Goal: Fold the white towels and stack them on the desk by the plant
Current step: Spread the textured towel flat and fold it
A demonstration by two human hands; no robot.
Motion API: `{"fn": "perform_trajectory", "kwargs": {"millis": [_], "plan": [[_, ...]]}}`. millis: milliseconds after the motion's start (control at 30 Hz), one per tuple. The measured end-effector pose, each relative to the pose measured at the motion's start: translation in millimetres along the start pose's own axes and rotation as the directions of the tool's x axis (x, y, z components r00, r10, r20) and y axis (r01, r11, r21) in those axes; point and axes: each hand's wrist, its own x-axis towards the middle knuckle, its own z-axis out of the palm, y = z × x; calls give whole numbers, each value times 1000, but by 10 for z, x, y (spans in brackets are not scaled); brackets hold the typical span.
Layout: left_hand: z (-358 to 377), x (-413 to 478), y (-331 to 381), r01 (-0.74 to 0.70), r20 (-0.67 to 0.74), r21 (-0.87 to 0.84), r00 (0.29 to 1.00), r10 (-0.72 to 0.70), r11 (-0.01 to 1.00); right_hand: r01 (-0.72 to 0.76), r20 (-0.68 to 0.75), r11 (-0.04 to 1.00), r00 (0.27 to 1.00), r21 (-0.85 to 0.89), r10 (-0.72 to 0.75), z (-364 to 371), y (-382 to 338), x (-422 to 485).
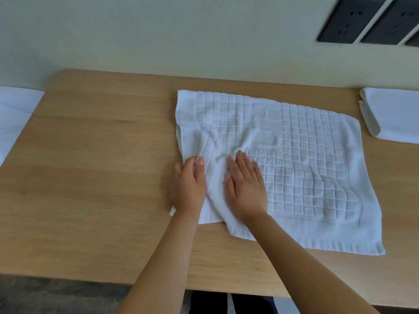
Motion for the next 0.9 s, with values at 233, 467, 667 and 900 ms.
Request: {"fn": "perform_trajectory", "kwargs": {"millis": [233, 467, 667, 900], "plan": [[-427, 228, -338, -40, 43, 0, 998, 40, 999, -9, 43, 999, 999, -40, 11, -13, 40, 24], [-464, 254, -366, 15, 52, -58, 999, -12, 998, -9, 85, 995, 996, -97, 18, -24, 1, 17], [-465, 333, -328, 96, 195, -217, 979, -53, 971, -17, -66, 999, 998, 28, 19, -148, 2, 99], [-377, 623, -301, 154, 202, 47, 966, -160, 987, -14, -145, 1000, 989, 16, 17, -255, 162, 468]]}}
